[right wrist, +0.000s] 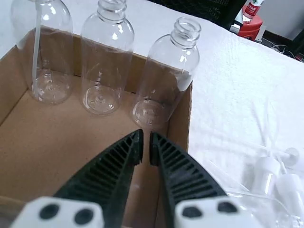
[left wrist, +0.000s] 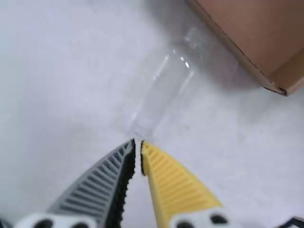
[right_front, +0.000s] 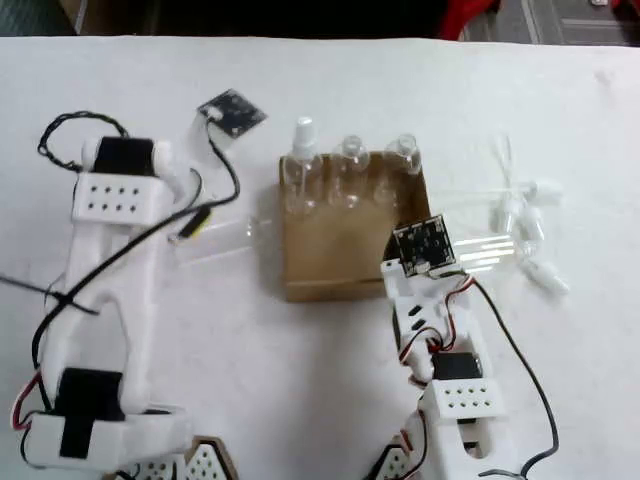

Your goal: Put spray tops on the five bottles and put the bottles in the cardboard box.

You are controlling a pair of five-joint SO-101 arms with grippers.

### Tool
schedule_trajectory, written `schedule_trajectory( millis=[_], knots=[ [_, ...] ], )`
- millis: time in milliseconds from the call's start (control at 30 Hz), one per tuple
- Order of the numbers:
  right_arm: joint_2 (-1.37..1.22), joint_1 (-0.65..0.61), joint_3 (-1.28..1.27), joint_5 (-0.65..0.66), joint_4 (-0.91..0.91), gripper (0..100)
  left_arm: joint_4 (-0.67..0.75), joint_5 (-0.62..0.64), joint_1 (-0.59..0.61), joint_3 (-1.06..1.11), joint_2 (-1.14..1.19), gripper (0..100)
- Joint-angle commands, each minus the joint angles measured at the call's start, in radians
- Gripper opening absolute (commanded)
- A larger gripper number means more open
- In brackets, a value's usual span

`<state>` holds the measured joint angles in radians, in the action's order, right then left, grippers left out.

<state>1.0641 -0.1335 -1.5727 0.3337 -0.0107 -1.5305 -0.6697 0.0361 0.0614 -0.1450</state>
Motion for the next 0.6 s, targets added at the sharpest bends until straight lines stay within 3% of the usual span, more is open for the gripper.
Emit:
schedule_trajectory(
  millis=[0,133,300,567],
  knots=[
    [-0.002,-0.001,0.008,0.008,0.019,1.8,0.06,-0.15,-0.019,-0.003,-0.054,12],
    [-0.002,-0.001,0.008,0.008,0.019,1.8,0.064,-0.186,-0.019,-0.002,-0.053,23],
    [-0.002,-0.001,0.008,0.008,0.019,1.8,0.155,-0.273,-0.071,0.098,0.047,23],
    [-0.002,-0.001,0.006,0.043,0.019,1.8,0.249,-0.242,-0.147,0.002,0.243,23]
  ],
)
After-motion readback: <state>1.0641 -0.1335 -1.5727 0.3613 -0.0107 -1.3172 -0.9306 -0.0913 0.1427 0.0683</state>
